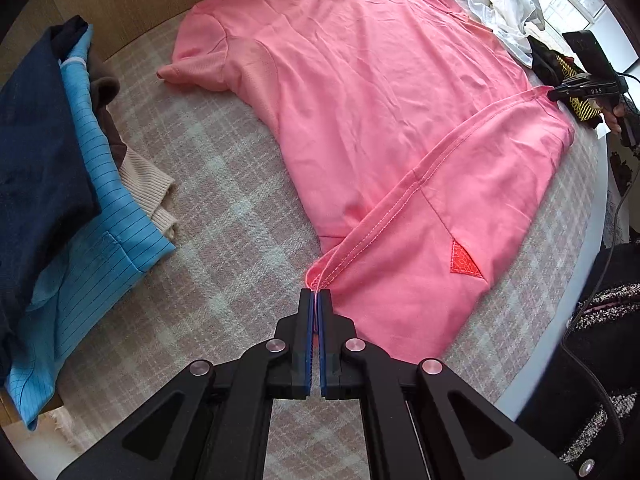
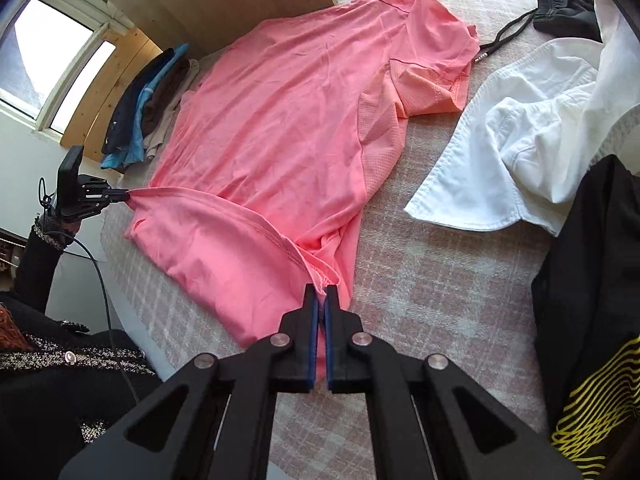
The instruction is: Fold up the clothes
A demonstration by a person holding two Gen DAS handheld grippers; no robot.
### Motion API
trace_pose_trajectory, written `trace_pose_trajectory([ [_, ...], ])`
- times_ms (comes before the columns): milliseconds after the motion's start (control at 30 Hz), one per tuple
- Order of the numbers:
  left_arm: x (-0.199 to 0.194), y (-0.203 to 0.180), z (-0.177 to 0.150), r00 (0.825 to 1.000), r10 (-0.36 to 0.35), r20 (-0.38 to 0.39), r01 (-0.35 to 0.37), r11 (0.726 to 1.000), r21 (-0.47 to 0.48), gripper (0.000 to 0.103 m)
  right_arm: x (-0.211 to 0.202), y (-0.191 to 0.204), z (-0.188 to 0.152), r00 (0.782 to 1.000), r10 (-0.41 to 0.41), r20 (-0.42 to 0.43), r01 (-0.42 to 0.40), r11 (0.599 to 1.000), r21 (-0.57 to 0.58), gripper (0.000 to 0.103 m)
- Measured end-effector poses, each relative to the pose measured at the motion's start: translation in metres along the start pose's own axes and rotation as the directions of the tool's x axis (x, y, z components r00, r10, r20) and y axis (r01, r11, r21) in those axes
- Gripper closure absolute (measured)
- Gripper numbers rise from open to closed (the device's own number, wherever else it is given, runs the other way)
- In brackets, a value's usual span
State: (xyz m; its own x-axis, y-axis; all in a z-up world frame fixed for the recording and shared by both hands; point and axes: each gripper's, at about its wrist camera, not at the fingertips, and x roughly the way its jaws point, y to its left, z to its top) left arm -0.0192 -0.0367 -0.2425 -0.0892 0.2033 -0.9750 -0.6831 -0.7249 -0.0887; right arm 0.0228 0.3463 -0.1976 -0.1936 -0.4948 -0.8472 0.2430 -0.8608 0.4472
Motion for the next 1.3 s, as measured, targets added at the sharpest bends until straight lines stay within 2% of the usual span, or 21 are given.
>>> trace_pose_trajectory([
  [200,-0.037,-0.026,-0.034,0.998,0.007,0.067,-0.007,1.000,0.003,0.102,-0.044,0.037,-0.031,0.998,-0.033,0.047,0.037,0.996,-0.085,0.100],
  [267,-0.056,-0.016,-0.040,0.997,0.012,0.075,-0.012,1.000,0.006,0.102,-0.045,0.050,-0.044,0.998,-0.055,0.033,0.058,0.994,-0.097,0.100],
  [367,-0.092,0.017,-0.043,0.997,0.020,0.073,-0.021,1.000,0.012,0.102,-0.043,0.061,-0.071,0.997,-0.076,-0.012,0.074,0.990,-0.118,0.100],
  [567,-0.119,-0.004,-0.110,0.999,-0.035,0.038,0.035,0.999,-0.015,0.102,-0.013,0.072,-0.127,0.986,-0.111,-0.126,0.094,0.986,-0.138,0.100],
  [700,-0.108,-0.007,-0.120,0.999,-0.041,0.026,0.041,0.999,-0.021,0.102,0.005,0.073,-0.147,0.969,-0.168,-0.181,0.139,0.976,-0.165,0.100],
  [767,-0.103,-0.008,-0.125,0.999,-0.044,0.020,0.044,0.999,-0.024,0.102,0.005,0.071,-0.150,0.962,-0.199,-0.185,0.168,0.971,-0.172,0.100],
  [900,-0.092,-0.011,-0.134,0.999,-0.049,0.009,0.050,0.998,-0.030,0.102,-0.010,0.068,-0.150,0.964,-0.219,-0.150,0.194,0.967,-0.162,0.100],
  [967,-0.091,-0.011,-0.137,0.998,-0.058,0.011,0.058,0.998,-0.029,0.102,-0.006,0.066,-0.149,0.953,-0.264,-0.149,0.236,0.954,-0.183,0.100],
  [1000,-0.091,-0.011,-0.138,0.998,-0.062,0.013,0.062,0.998,-0.027,0.102,0.003,0.064,-0.150,0.947,-0.271,-0.174,0.238,0.952,-0.190,0.099],
  [1100,-0.074,-0.009,-0.138,0.998,-0.047,-0.035,0.046,0.999,-0.028,0.102,0.026,0.062,-0.158,0.918,-0.314,-0.243,0.261,0.938,-0.226,0.093],
  [1133,-0.072,-0.006,-0.139,0.998,-0.038,-0.044,0.036,0.999,-0.030,0.101,0.025,0.065,-0.161,0.914,-0.331,-0.236,0.272,0.929,-0.250,0.087],
  [1167,-0.070,-0.004,-0.141,0.998,-0.029,-0.054,0.027,0.999,-0.033,0.100,0.024,0.066,-0.164,0.907,-0.346,-0.239,0.284,0.923,-0.258,0.075],
  [1200,-0.069,-0.001,-0.143,0.998,-0.019,-0.066,0.017,0.999,-0.037,0.099,0.020,0.066,-0.165,0.900,-0.364,-0.239,0.304,0.918,-0.253,0.072],
  [1233,-0.070,0.002,-0.145,0.997,-0.008,-0.082,0.004,0.999,-0.048,0.099,0.013,0.066,-0.166,0.900,-0.371,-0.228,0.316,0.917,-0.244,0.071],
  [1300,-0.081,0.001,-0.146,0.997,0.018,-0.077,-0.021,0.999,-0.046,0.101,-0.001,0.070,-0.164,0.921,-0.348,-0.175,0.307,0.926,-0.221,0.071],
])
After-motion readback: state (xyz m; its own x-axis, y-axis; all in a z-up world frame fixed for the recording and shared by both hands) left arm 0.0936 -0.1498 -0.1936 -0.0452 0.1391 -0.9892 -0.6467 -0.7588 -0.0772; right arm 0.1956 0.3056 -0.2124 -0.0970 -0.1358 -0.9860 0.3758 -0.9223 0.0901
